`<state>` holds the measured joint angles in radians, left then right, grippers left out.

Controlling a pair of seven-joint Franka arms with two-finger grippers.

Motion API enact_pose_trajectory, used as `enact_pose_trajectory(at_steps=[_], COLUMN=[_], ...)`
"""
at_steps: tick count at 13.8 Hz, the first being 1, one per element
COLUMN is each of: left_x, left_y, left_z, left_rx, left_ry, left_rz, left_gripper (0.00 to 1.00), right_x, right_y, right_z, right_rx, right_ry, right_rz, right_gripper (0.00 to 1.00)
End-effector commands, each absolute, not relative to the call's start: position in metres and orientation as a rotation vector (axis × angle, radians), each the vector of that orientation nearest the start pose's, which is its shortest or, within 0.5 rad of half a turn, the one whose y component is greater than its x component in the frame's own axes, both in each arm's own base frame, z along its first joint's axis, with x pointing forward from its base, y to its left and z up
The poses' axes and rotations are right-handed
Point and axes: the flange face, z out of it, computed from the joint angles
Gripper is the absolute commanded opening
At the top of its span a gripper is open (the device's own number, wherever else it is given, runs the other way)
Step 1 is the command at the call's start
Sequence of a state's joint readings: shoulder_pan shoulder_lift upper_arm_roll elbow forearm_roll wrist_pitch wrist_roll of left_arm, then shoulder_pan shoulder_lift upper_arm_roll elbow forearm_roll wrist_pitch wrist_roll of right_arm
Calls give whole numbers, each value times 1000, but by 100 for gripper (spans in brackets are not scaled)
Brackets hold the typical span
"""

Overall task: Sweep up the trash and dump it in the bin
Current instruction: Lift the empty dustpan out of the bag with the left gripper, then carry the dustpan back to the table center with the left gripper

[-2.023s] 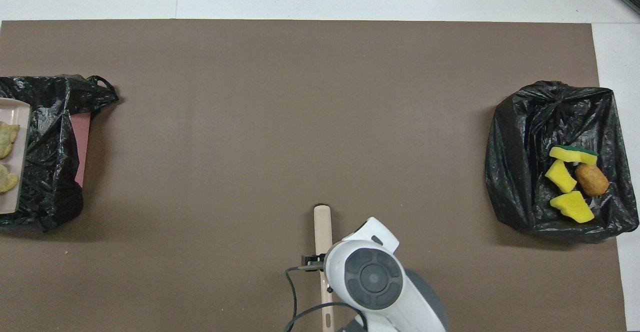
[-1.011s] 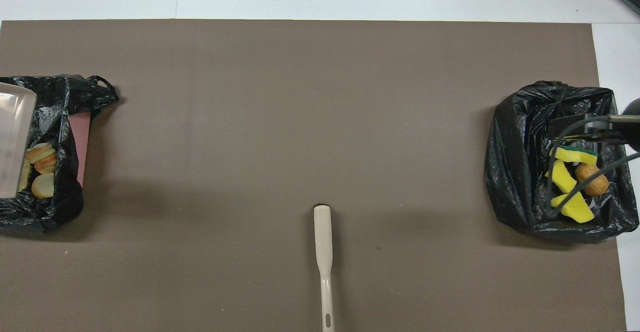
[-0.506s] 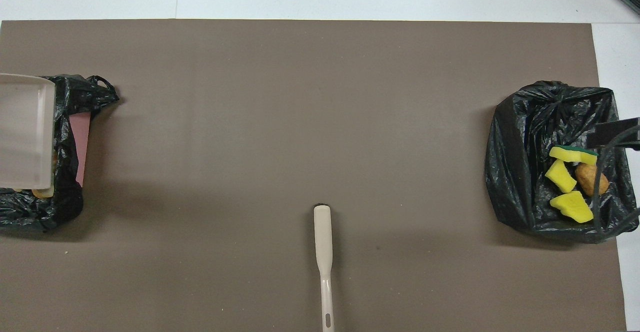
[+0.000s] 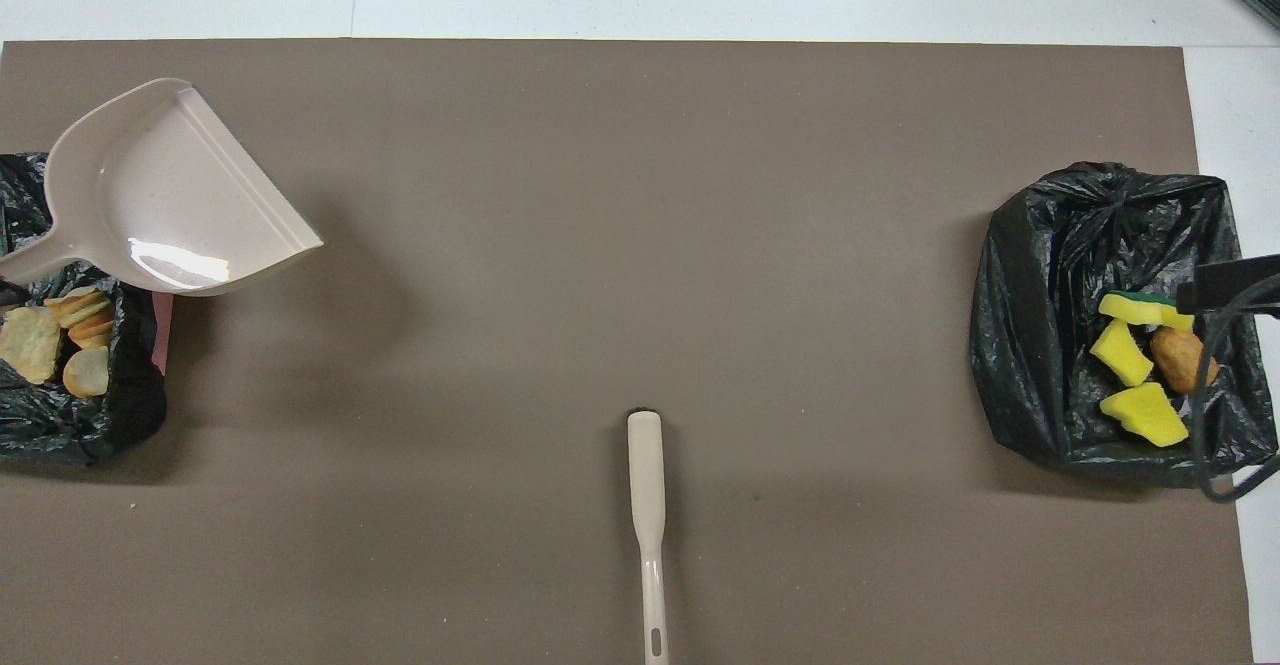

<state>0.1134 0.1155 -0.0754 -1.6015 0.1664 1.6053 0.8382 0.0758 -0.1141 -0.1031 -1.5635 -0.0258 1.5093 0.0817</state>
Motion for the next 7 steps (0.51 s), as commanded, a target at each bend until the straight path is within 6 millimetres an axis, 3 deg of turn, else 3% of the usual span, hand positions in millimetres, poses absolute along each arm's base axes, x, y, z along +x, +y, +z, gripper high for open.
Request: enact_pose_trajectory(at_steps=[1,7], left_x=[560,540], left_y=[-14,-145], left_z=[546,542], left_rx=[-2926,-3099], left_ry=[947,666], left_rz=[229,158], left_gripper=[0,0], right_x=[505,505], right_y=[-26,-25], right_z=[679,678], right_rx=[-3148,-3148], right_ry=[116,113], right_rz=[-86,-83], right_gripper=[100,100])
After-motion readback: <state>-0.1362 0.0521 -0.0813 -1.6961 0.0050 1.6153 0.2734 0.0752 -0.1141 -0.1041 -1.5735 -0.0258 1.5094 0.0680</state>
